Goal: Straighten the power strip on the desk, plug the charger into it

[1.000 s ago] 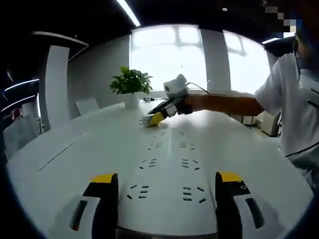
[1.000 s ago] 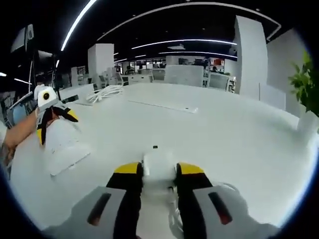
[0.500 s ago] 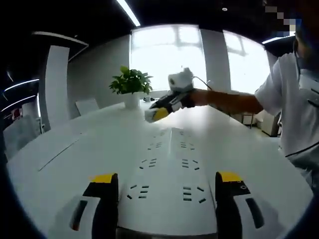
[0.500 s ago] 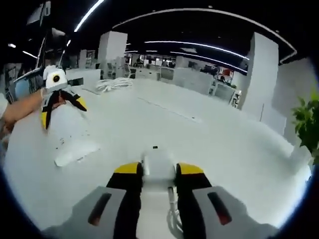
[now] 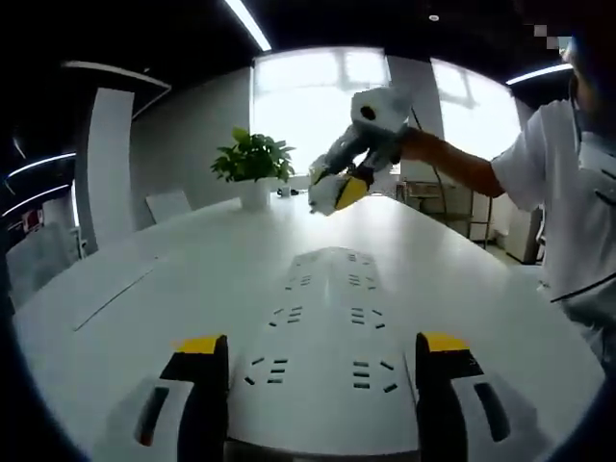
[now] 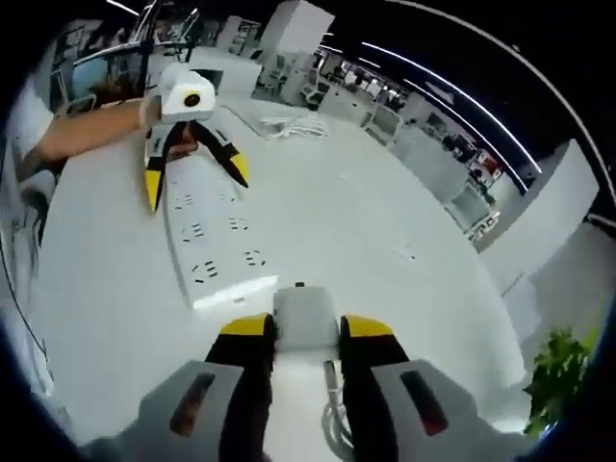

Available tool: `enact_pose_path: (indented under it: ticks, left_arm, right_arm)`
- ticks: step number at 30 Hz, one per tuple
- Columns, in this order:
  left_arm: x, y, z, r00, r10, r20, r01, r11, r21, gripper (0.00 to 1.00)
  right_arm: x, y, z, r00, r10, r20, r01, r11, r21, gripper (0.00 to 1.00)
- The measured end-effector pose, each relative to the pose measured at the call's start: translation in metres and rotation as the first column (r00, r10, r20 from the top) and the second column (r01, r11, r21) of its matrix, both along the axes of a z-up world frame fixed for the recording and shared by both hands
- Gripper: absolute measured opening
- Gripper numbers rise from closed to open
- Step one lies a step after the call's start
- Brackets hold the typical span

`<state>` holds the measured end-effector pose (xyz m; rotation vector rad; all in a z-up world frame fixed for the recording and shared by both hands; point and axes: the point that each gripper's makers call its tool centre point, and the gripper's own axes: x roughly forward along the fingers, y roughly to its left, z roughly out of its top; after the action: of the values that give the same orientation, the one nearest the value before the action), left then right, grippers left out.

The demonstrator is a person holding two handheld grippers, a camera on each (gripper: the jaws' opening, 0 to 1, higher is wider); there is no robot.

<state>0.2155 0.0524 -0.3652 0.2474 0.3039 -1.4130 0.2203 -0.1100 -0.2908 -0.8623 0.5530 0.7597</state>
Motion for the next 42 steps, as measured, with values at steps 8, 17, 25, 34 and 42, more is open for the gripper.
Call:
enact_pose_path:
  ticks: [8, 17, 25, 34, 42]
  left_arm:
    - [0.0, 0.001, -0.001, 1.0, 0.0, 0.0, 0.0, 1.0, -0.001, 0.81]
    - [0.0, 0.002, -0.001, 1.0, 0.0, 0.001, 0.0, 1.0, -0.001, 0.8]
    - [0.001, 0.002, -0.002, 1.0, 0.0, 0.0, 0.0, 1.0, -0.003, 0.8]
    - [-0.001, 0.003, -0.003, 1.0, 0.0, 0.002, 0.0, 1.0, -0.004, 0.8]
    - [-0.004, 0.004, -0.003, 1.0, -0.002, 0.001, 0.002, 1.0, -0.004, 0.8]
  right_arm:
    - [-0.022, 0.033, 0.004, 0.99, 0.104, -0.099, -0.123, 0.97, -0.21, 0.27]
    - [-0.033, 0.053, -0.007, 0.968, 0.087, -0.236, -0.194, 0.856, -0.478, 0.26]
    - [-0.033, 0.062, -0.025, 0.938, 0.087, -0.337, -0.284, 0.751, -0.596, 0.26]
    - [-0.029, 0.059, -0.033, 0.921, 0.041, -0.388, -0.313, 0.671, -0.672, 0.26]
    - [-0.031, 0.061, -0.039, 0.915, 0.022, -0.402, -0.315, 0.659, -0.683, 0.26]
